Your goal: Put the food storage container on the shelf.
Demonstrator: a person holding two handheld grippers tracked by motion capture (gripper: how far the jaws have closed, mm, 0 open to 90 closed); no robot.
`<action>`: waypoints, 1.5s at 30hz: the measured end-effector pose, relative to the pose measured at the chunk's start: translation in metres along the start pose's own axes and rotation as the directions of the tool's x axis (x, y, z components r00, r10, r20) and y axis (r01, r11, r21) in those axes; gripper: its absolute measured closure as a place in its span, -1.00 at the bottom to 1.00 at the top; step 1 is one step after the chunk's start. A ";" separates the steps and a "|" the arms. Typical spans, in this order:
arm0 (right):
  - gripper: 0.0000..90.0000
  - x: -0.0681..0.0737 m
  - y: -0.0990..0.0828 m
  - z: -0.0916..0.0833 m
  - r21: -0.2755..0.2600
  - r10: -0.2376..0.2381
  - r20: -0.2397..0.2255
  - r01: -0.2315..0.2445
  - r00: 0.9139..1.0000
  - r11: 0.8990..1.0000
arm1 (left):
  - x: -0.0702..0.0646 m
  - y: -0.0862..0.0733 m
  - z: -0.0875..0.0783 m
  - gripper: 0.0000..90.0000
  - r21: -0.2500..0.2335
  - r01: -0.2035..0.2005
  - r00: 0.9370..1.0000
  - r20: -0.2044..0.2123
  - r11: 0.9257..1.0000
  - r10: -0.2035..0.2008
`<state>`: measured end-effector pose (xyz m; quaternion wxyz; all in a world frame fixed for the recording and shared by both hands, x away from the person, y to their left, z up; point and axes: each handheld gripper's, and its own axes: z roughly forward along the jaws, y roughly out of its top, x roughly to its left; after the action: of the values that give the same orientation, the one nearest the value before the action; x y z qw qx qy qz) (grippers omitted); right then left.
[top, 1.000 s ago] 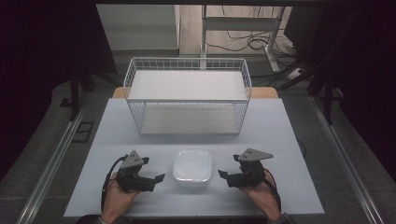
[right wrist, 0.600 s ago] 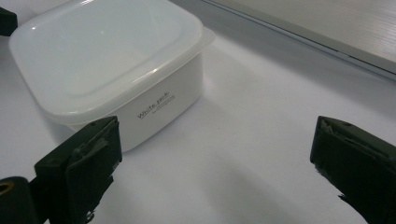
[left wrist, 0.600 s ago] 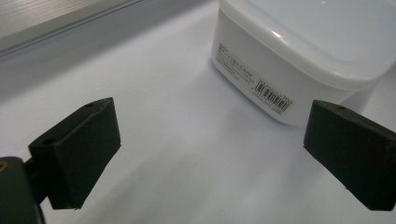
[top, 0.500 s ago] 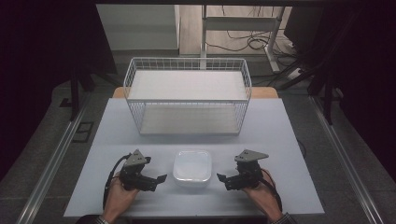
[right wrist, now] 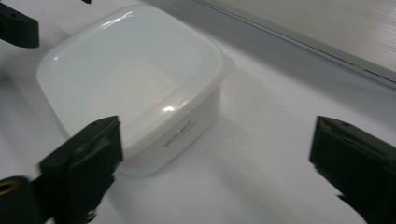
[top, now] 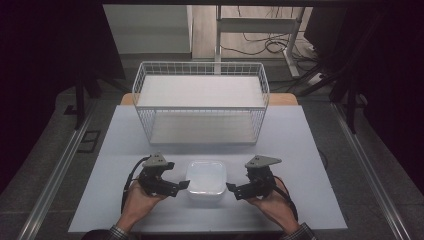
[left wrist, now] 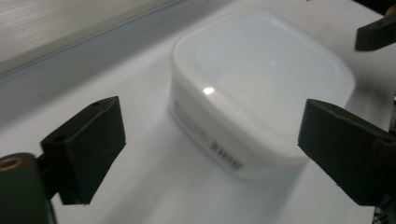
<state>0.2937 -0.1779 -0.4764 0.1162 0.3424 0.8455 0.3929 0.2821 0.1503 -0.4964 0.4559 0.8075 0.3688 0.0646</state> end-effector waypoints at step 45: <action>0.74 0.008 0.014 -0.007 -0.079 0.244 -0.088 -0.251 0.966 0.965 | -0.011 0.009 -0.005 0.77 -0.051 0.209 0.977 0.054 0.977 -0.206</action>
<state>0.2917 -0.1705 -0.4606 0.0484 0.4244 0.7814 0.4549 0.2774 0.1437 -0.4841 0.4915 0.7528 0.4379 0.0075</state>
